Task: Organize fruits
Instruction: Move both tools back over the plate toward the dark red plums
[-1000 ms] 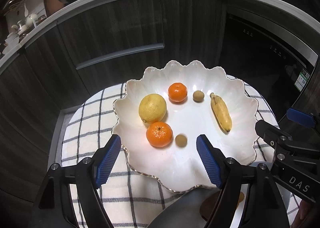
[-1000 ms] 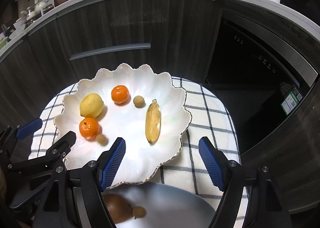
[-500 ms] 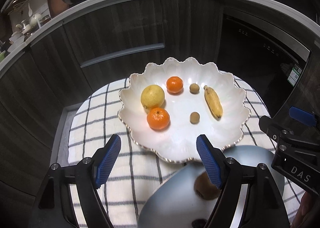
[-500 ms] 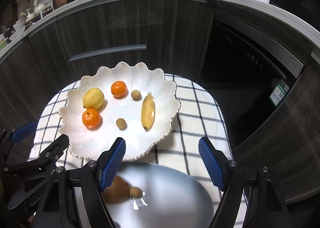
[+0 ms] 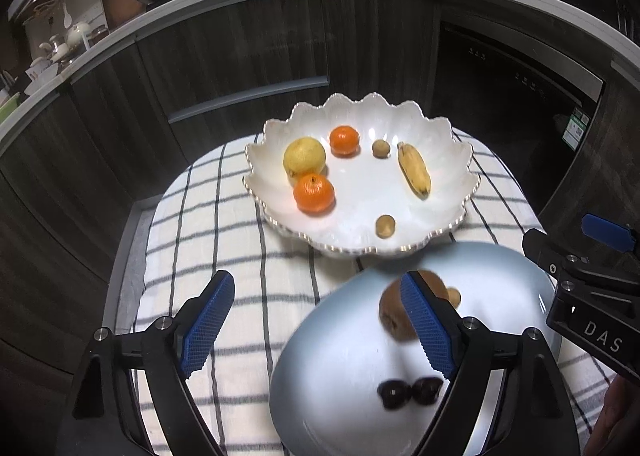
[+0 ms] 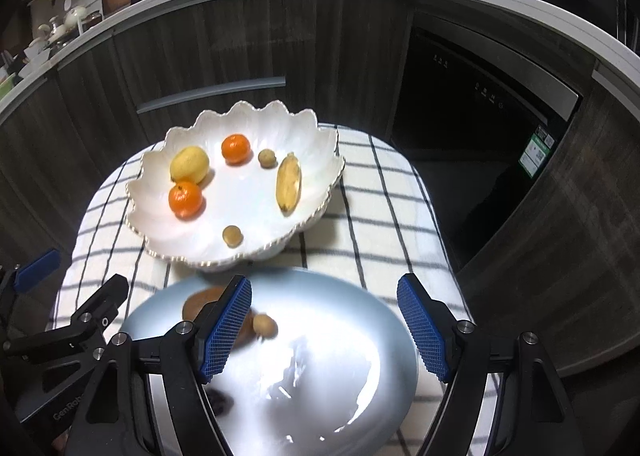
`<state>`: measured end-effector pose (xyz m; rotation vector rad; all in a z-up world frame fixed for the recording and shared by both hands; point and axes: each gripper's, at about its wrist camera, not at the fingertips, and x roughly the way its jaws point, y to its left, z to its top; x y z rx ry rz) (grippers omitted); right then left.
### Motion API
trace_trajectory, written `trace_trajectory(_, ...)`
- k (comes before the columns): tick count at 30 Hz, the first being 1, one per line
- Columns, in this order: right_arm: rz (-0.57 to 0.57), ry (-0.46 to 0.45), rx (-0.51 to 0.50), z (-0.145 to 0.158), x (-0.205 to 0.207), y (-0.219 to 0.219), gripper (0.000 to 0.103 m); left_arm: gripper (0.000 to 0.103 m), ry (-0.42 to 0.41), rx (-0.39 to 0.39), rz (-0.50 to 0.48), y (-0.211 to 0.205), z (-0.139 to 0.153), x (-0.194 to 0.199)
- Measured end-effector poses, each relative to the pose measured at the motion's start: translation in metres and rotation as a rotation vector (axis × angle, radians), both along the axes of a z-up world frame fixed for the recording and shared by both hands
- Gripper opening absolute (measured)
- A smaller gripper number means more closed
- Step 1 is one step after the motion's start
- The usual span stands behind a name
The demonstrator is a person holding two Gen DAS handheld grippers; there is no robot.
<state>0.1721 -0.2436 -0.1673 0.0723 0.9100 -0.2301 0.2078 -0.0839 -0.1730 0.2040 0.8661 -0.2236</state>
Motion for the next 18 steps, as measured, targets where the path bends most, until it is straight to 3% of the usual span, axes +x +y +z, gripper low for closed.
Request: trace_trajectory(18, -0.008, 0.062, -0.006, -0.029, -0.045, 0.012, 0.076, 0.086, 0.071, 0.002, -0.015, 0.01, -0.042, -0.044)
